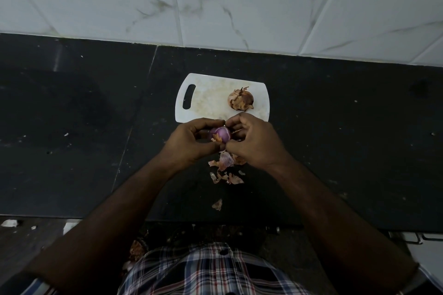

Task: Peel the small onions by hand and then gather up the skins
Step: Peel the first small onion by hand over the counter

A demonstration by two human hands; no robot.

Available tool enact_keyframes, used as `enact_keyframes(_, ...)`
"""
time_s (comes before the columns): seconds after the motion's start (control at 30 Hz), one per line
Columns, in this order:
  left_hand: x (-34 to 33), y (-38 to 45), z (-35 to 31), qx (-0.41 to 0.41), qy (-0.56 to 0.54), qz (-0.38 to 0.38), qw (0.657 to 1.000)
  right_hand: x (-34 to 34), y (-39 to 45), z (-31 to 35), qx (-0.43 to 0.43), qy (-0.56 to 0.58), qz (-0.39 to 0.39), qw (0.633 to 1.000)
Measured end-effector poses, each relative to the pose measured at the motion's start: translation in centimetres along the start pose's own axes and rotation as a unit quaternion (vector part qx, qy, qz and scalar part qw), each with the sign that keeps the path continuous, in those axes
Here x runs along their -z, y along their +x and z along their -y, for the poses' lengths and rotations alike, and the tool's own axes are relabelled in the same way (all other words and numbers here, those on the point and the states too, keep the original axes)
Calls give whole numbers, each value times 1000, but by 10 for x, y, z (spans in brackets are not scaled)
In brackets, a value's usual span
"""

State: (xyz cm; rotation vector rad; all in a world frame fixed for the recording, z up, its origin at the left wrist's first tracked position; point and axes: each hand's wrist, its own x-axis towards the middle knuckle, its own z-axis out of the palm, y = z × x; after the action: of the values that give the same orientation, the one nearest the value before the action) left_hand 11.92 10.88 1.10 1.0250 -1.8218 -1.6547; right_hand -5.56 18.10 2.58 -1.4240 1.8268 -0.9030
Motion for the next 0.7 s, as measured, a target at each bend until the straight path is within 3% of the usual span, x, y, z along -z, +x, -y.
enact_keyframes(0.27,-2,-1,0,-11,22,4,1000,3,2,-7,-25,57,9,998)
enact_keyframes(0.7,-1,1,3,-22,44,10,999,1,0,-2,-17,24,8,1000)
